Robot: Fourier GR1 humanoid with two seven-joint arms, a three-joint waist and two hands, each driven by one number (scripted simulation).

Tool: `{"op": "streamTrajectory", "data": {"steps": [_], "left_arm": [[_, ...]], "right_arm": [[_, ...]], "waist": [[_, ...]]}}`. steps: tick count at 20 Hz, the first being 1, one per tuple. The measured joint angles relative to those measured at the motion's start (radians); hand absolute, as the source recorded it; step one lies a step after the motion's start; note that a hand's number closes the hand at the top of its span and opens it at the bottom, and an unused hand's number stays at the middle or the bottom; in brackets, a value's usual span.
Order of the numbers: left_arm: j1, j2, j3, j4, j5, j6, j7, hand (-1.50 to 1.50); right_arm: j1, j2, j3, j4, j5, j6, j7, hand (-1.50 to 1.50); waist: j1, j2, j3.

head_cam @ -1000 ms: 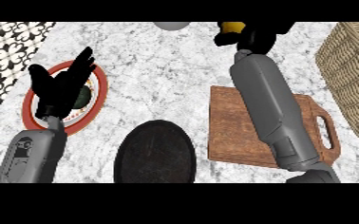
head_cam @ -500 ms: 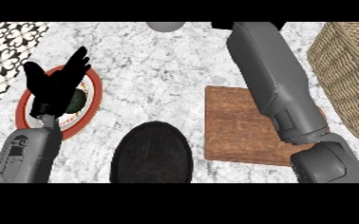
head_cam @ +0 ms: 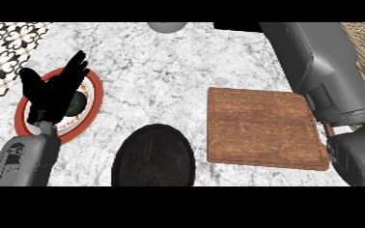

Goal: Pick the lemon from the cutting board and place it in the basket

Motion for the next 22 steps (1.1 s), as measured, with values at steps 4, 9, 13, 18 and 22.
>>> {"op": "streamTrajectory", "data": {"steps": [4,9,13,18,22], "left_arm": [[-0.005,0.001,0.007,0.019,-0.002,0.002,-0.014,0.0],[-0.012,-0.004,0.004,0.022,-0.008,0.009,-0.015,0.0],[0.0,-0.009,0.004,0.026,-0.013,0.013,-0.029,0.0],[0.007,-0.006,0.009,0.031,-0.017,0.018,-0.03,0.0],[0.01,0.003,0.02,0.016,-0.003,0.01,-0.01,0.0]], "right_arm": [[-0.043,-0.057,-0.012,0.039,0.044,0.002,0.018,1.5],[-0.05,-0.139,-0.026,0.095,0.093,0.014,0.043,1.5],[-0.038,-0.195,-0.028,0.128,0.134,0.028,0.064,1.5],[-0.008,-0.246,-0.046,0.146,0.153,0.022,0.07,1.5],[0.036,-0.251,-0.061,0.149,0.155,0.003,0.065,1.5]], "waist": [[-0.008,0.002,0.0],[-0.012,0.004,0.0],[-0.018,0.001,0.0],[-0.028,-0.003,0.002],[-0.04,-0.01,0.002]]}}
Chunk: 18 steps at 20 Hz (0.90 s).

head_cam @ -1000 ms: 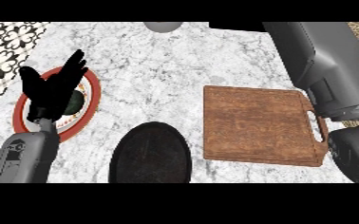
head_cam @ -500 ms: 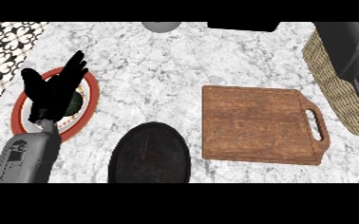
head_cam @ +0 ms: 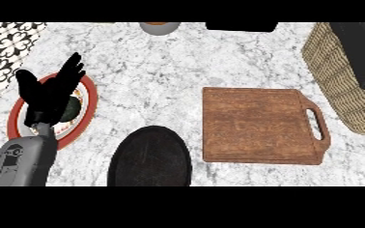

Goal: Pick the lemon from the cutting board and place it in the basket

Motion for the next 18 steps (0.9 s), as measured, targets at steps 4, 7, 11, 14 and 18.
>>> {"op": "streamTrajectory", "data": {"steps": [4,7,11,14,18], "left_arm": [[0.008,-0.009,0.001,0.006,-0.01,0.015,-0.012,0.0],[0.026,-0.005,0.004,-0.009,-0.005,0.007,-0.007,0.0],[0.024,0.001,0.011,-0.002,-0.004,0.004,-0.009,0.0],[0.027,-0.002,0.011,-0.001,-0.006,0.008,-0.015,0.0],[0.027,0.006,0.016,-0.009,0.003,-0.005,-0.009,0.0]], "right_arm": [[0.044,-0.014,-0.02,-0.005,-0.01,-0.029,-0.02,1.5],[0.091,-0.02,-0.046,-0.016,-0.032,-0.069,-0.045,1.5],[0.144,-0.021,-0.074,-0.026,-0.055,-0.118,-0.074,1.5],[0.194,-0.051,-0.081,-0.044,-0.025,-0.142,-0.049,-1.5],[0.245,-0.055,-0.115,-0.055,-0.029,-0.178,-0.043,-1.5]], "waist": [[-0.011,-0.003,0.0],[-0.013,-0.006,0.001],[-0.016,-0.005,0.001],[-0.018,-0.004,0.001],[-0.018,-0.005,0.001]]}}
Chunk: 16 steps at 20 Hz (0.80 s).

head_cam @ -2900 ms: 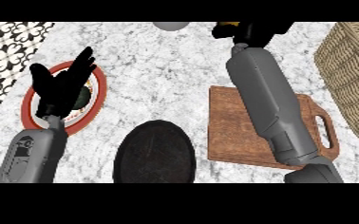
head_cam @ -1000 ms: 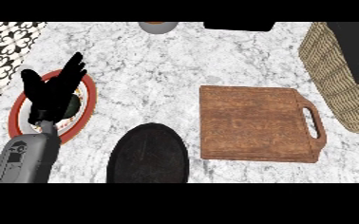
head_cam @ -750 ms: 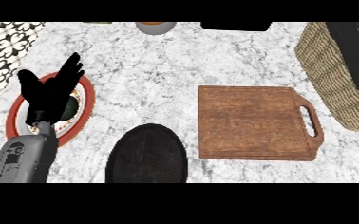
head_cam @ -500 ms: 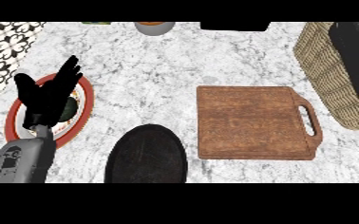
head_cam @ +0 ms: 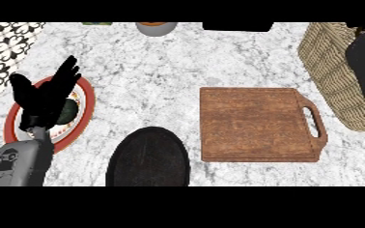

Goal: Pick the lemon from the cutting board and place it in the basket

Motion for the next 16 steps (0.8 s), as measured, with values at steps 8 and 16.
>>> {"op": "streamTrajectory", "data": {"steps": [8,16], "left_arm": [[0.007,-0.015,-0.01,-0.016,-0.008,0.009,0.007,0.0],[0.04,-0.004,0.009,-0.017,-0.008,0.011,0.001,0.0]], "right_arm": [[0.016,-0.001,-0.041,-0.02,-0.023,-0.088,-0.032,-1.5],[0.081,-0.013,-0.106,-0.18,-0.026,-0.228,0.025,-1.5]], "waist": [[0.004,0.001,0.001],[-0.032,-0.016,-0.001]]}}
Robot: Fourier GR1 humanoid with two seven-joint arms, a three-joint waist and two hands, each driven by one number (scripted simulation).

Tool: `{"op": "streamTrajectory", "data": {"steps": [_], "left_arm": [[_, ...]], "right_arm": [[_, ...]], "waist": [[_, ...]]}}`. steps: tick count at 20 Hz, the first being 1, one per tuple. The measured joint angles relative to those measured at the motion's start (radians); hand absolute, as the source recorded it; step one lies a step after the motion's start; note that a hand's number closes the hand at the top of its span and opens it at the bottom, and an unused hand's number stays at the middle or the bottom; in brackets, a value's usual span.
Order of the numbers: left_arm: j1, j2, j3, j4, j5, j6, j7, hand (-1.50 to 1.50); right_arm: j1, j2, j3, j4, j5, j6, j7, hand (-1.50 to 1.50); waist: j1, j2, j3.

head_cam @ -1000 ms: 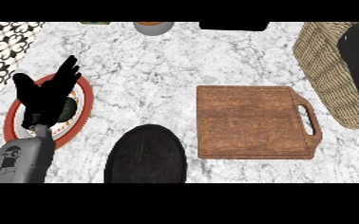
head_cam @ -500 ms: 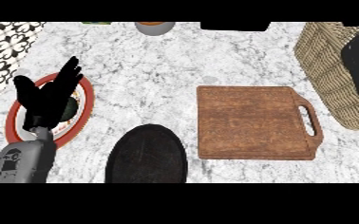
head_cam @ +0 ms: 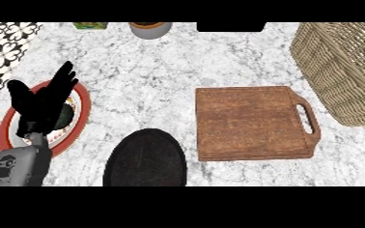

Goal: Pick the lemon from the cutting board and place it in the basket

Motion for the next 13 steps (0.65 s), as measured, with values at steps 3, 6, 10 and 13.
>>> {"op": "streamTrajectory", "data": {"steps": [3,6,10,13], "left_arm": [[0.012,0.002,0.014,0.014,0.001,0.006,-0.007,0.0],[0.028,0.002,0.024,0.013,0.001,0.014,-0.009,0.0],[0.039,0.013,0.04,0.015,0.002,0.021,0.0,0.0],[0.055,0.023,0.053,0.002,0.013,0.015,0.01,0.0]], "right_arm": [[0.041,0.031,-0.019,-0.099,-0.008,-0.035,0.019,-1.5],[0.109,0.094,-0.024,-0.216,-0.033,-0.046,0.022,-1.5],[0.206,0.174,0.007,-0.383,-0.099,-0.017,0.029,-1.5],[0.303,0.235,0.049,-0.512,-0.155,0.0,0.026,-1.5]], "waist": [[-0.027,-0.011,-0.001],[-0.05,-0.022,-0.002],[-0.079,-0.034,-0.002],[-0.092,-0.041,-0.002]]}}
